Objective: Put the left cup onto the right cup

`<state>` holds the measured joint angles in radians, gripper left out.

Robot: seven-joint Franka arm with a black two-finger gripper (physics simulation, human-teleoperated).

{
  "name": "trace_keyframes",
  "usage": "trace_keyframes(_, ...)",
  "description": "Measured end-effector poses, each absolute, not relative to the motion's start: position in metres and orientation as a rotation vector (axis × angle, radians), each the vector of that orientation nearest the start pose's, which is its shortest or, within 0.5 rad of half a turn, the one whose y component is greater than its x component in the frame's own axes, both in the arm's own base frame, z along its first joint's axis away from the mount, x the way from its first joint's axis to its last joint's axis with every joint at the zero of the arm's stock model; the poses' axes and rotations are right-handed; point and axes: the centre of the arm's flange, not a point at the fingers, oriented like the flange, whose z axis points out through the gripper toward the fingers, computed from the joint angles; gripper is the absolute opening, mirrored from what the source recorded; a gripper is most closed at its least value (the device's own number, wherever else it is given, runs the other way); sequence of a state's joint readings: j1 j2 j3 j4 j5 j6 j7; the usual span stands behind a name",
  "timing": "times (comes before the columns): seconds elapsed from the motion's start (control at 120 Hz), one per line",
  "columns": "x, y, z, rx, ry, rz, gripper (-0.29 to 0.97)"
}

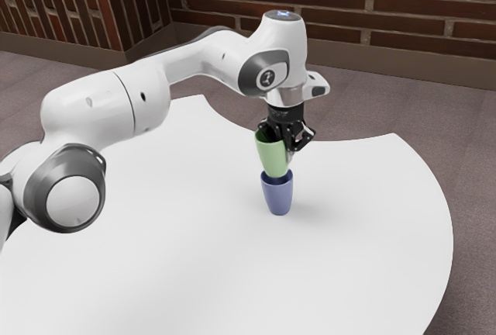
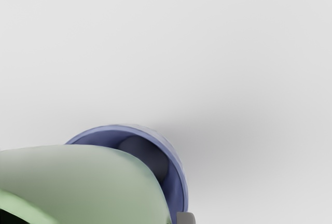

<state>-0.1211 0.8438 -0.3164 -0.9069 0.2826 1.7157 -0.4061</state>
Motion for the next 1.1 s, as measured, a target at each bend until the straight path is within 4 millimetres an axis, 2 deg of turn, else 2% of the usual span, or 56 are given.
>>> trace_keyframes(1.1,0.739,-0.212,0.368,-3.093,-0.048,0.039,-0.1)
